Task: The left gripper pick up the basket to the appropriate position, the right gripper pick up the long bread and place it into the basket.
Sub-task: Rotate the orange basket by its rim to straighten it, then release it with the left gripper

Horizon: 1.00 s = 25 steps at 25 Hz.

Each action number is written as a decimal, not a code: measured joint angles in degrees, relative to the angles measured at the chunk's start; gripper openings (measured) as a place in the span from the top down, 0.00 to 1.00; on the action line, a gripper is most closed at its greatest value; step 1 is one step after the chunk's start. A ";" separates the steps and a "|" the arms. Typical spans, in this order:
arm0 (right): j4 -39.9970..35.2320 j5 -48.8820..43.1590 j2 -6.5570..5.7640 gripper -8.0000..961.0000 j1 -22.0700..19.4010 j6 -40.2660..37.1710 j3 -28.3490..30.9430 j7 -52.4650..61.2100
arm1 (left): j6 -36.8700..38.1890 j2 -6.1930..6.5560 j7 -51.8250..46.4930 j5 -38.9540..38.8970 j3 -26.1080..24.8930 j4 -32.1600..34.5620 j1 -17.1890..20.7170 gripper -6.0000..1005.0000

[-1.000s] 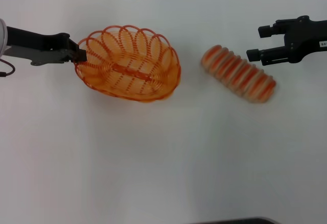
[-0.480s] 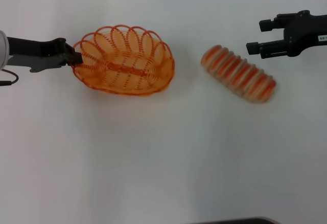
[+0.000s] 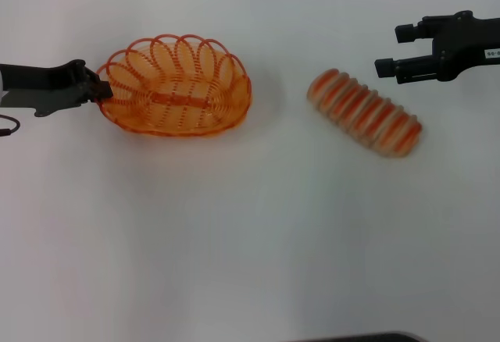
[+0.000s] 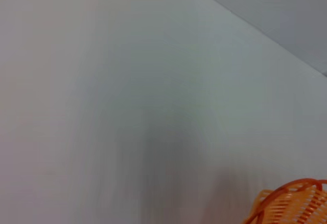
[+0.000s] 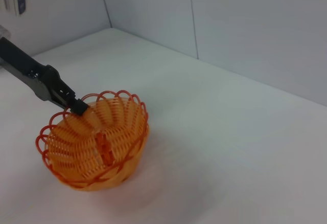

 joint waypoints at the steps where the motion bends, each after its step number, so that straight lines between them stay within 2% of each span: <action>1: 0.00 0.01 0.01 0.14 0.02 0.05 -0.09 -0.06 | -0.13 -0.03 -0.11 0.00 0.01 -0.02 0.05 0.91; 25: 0.00 0.03 0.12 0.14 0.17 1.38 -0.48 -0.47 | -6.44 -0.21 -0.91 -0.65 0.10 -2.09 1.13 0.91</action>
